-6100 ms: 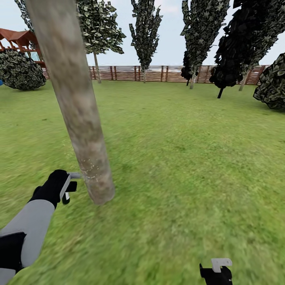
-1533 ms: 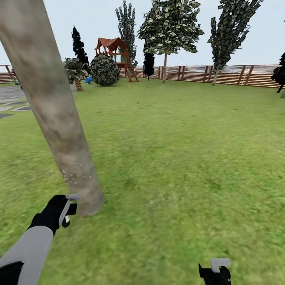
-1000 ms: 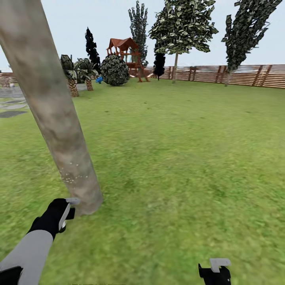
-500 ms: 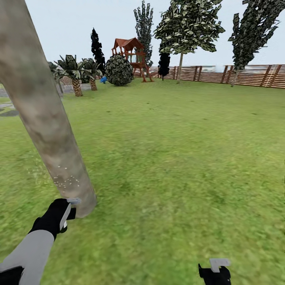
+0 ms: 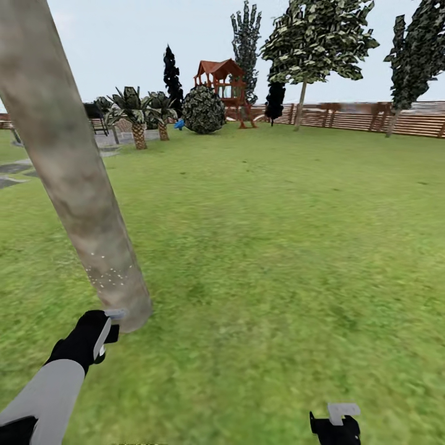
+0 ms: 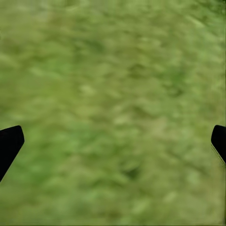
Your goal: In the garden, pick up the pesticide atomizer on the floor and spray pesticide onto both trees until each tree trunk is fully covered.
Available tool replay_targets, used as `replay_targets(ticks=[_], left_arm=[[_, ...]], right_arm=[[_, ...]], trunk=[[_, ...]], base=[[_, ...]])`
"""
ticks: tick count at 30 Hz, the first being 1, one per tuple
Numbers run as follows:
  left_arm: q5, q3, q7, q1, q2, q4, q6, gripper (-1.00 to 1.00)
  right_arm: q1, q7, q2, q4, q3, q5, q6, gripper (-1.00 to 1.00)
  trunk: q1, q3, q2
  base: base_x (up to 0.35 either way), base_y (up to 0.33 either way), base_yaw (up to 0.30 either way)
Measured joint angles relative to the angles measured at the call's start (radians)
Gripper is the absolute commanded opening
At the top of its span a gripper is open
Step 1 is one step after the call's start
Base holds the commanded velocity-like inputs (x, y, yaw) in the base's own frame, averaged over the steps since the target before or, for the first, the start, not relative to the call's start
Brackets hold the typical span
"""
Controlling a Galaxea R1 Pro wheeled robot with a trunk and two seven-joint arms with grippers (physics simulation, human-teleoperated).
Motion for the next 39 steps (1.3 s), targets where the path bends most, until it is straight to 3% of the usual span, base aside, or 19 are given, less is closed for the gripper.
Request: replay_targets(ticks=[6,21,39], left_arm=[[0.0,0.0,-0.001,0.0,0.0,0.0,0.0,-1.0],[-0.001,0.001,-0.003,0.0,0.0,0.0,0.0,-1.0],[0.001,0.007,-0.004,0.0,0.0,0.0,0.0,-1.0]], right_arm=[[0.0,0.0,0.0,0.0,0.0,0.0,0.0,1.0],[0.0,0.0,-0.002,-0.001,-0.001,0.0,0.0,1.0],[0.0,0.0,0.0,0.001,0.0,0.0,0.0,1.0]], trunk=[[0.0,0.0,0.0],[0.0,0.0,0.0],[0.0,0.0,0.0]], base=[[0.108,-0.273,0.255],[0.166,-0.252,0.014],[0.194,-0.23,0.266]])
